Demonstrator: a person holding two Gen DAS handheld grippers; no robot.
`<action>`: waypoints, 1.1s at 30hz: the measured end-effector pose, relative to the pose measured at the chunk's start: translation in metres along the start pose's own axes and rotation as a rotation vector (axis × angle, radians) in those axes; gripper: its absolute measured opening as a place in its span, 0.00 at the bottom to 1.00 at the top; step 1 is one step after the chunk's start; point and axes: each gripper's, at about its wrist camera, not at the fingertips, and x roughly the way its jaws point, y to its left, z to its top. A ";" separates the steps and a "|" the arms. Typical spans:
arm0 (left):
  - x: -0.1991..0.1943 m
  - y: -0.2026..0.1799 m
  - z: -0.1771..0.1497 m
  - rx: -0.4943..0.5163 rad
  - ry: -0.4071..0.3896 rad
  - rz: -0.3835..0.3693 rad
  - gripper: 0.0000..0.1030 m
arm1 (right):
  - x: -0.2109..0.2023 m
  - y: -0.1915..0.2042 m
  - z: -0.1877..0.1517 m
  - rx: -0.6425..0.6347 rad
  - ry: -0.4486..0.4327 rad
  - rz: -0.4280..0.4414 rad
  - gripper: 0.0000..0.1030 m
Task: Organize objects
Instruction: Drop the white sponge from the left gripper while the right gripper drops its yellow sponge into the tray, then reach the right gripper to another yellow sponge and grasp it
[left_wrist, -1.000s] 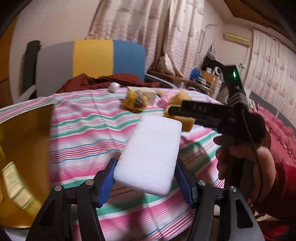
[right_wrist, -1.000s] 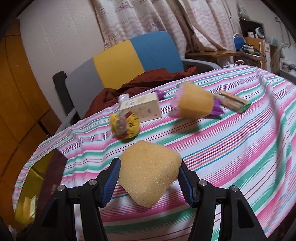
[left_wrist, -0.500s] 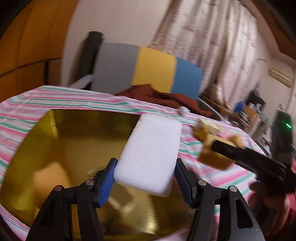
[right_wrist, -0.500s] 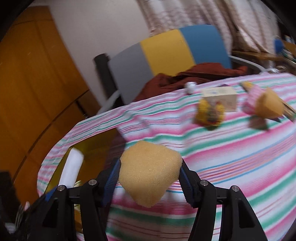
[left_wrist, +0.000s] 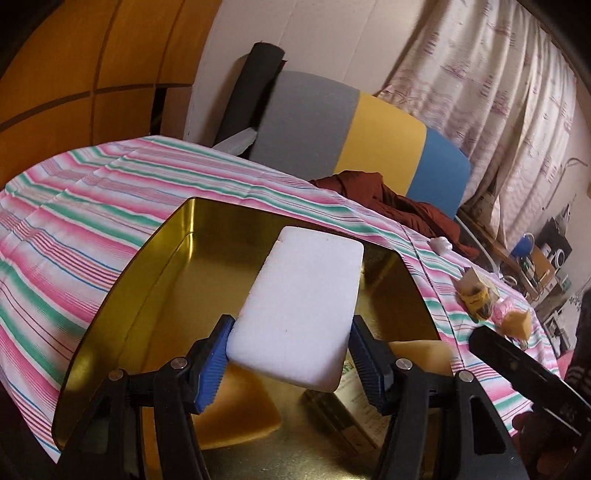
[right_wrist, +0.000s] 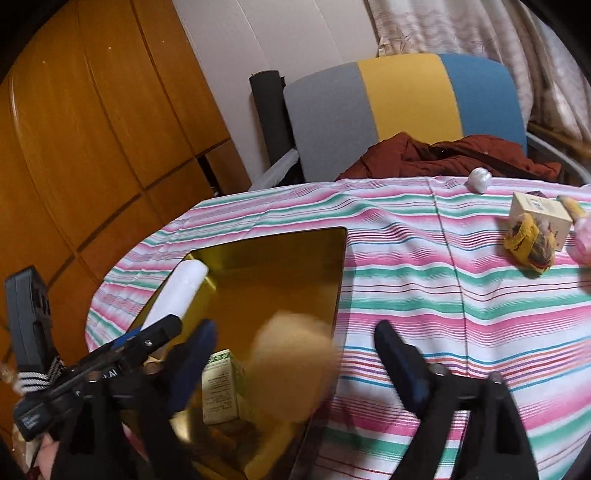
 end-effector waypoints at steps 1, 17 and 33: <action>-0.001 0.003 -0.001 -0.009 -0.003 0.002 0.61 | -0.002 0.000 -0.001 0.001 -0.011 0.001 0.91; -0.001 0.036 0.006 -0.122 0.007 0.130 0.72 | -0.021 -0.032 -0.012 0.110 -0.022 -0.013 0.94; -0.014 -0.030 0.001 0.010 0.010 0.023 0.72 | -0.033 -0.074 -0.018 0.203 -0.029 -0.093 0.94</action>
